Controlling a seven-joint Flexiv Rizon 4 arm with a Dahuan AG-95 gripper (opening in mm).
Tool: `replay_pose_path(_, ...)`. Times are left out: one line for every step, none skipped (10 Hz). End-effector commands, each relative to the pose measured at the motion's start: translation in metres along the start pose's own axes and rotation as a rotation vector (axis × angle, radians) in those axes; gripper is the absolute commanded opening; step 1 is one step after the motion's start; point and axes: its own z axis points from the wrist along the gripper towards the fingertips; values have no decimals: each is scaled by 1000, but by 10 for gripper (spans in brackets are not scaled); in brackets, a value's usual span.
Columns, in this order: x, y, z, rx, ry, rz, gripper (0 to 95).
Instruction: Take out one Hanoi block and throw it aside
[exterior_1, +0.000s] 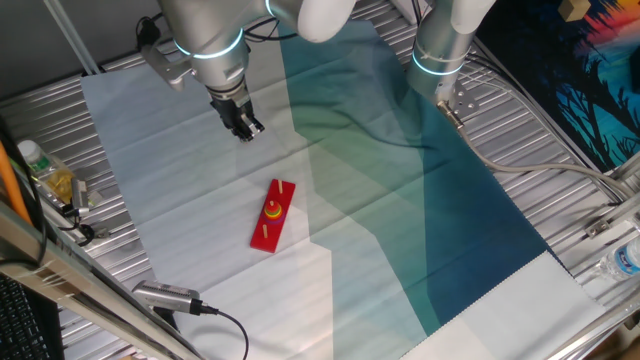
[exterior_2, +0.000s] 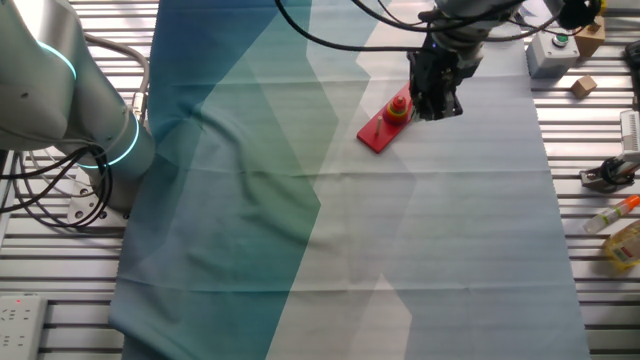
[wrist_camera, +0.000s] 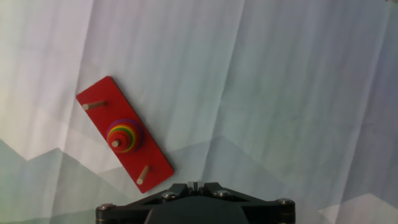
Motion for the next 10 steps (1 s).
replay_pose_path(1, -1, 0, 4, -2, 37, 0)
replay_pose_path(1, -1, 0, 7, 4, 43, 0)
replay_pose_path(1, -1, 0, 19, 5, 27, 0)
replay_pose_path(1, -1, 0, 28, 0, 1, 0)
replay_pose_path(2, -2, 0, 26, -2, 1, 0)
replay_pose_path(2, -3, 0, 22, 3, 14, 0)
replay_pose_path(3, -4, 0, 21, 4, 14, 0)
replay_pose_path(3, -4, 0, 21, 3, 16, 0)
replay_pose_path(3, -4, 0, 11, -2, 13, 0)
replay_pose_path(3, -4, 0, -3, -4, 11, 0)
